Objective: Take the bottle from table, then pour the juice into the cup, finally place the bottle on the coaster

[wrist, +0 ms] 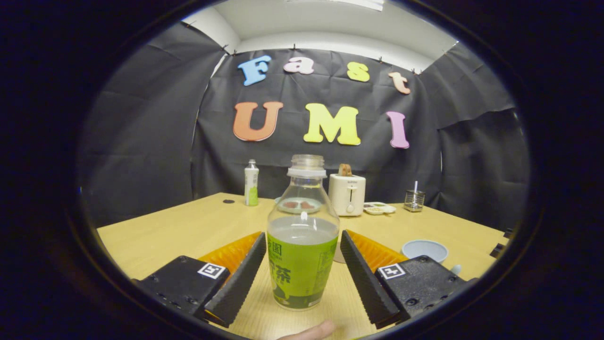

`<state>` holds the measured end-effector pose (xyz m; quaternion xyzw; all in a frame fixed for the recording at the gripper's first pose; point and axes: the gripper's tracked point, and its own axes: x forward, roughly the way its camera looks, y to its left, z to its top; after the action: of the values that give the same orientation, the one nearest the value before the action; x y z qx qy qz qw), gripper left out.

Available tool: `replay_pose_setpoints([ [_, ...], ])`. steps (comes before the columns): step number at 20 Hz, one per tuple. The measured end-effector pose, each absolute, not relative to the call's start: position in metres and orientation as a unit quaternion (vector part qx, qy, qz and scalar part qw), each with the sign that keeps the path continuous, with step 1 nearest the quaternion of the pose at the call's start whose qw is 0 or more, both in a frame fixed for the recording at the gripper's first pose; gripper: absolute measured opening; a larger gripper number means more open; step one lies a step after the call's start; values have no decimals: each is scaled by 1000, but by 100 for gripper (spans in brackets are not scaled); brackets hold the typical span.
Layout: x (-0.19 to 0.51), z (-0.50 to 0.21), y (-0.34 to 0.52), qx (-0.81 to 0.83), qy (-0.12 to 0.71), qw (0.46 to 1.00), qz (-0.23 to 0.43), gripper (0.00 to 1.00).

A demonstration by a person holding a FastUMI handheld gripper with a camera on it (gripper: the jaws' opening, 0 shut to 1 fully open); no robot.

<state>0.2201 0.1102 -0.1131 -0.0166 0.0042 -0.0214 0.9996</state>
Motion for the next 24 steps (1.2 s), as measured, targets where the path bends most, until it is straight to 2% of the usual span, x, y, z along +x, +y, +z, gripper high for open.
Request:
replay_pose_setpoints([
  [3,226,-111,110,0,1,1000,-20,100],
  [7,227,-110,107,-34,15,999,-32,82],
  [16,195,-95,105,-48,23,998,-36,82],
  [24,160,-62,109,2,14,1000,-20,81],
])
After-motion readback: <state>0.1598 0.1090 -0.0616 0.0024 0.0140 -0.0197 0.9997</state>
